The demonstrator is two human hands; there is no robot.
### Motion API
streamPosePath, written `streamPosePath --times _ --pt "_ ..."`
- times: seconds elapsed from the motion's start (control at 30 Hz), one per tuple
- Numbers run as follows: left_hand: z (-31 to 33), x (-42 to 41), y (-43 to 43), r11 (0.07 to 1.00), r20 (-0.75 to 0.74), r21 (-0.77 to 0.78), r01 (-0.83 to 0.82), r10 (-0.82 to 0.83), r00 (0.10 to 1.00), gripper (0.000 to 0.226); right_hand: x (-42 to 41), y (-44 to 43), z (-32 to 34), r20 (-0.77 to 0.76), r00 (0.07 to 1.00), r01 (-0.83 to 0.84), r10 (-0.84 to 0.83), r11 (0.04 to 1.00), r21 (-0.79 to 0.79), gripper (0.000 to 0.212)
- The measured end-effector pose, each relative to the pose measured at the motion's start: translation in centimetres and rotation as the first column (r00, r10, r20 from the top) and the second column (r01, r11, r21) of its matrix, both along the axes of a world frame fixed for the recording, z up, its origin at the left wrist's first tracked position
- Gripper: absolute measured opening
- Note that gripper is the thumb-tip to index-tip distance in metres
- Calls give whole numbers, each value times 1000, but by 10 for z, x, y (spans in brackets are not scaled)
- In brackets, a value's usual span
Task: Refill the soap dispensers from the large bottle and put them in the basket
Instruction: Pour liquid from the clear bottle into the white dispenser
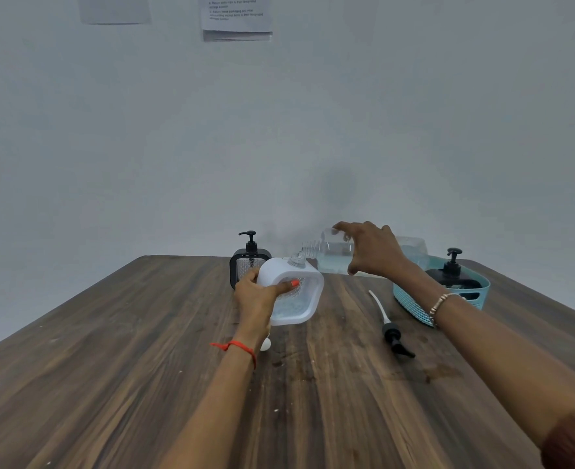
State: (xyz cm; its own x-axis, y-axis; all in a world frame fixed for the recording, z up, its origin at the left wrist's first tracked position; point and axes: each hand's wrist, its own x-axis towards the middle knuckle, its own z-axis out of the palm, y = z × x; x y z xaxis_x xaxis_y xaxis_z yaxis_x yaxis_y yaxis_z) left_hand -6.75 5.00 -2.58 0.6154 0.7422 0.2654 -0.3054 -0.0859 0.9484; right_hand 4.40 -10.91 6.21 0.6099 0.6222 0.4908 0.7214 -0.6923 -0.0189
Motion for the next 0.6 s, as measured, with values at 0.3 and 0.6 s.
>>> streamPosePath --times 0.3,0.6 --pt "-1 -1 0 1000 8 -13 1 -1 1000 53 -1 2 -1 -7 1000 -5 5 1000 -2 79" --pt "0 -1 -1 998 13 -53 17 -17 1000 48 0 2 0 4 1000 -9 9 1000 -9 79"
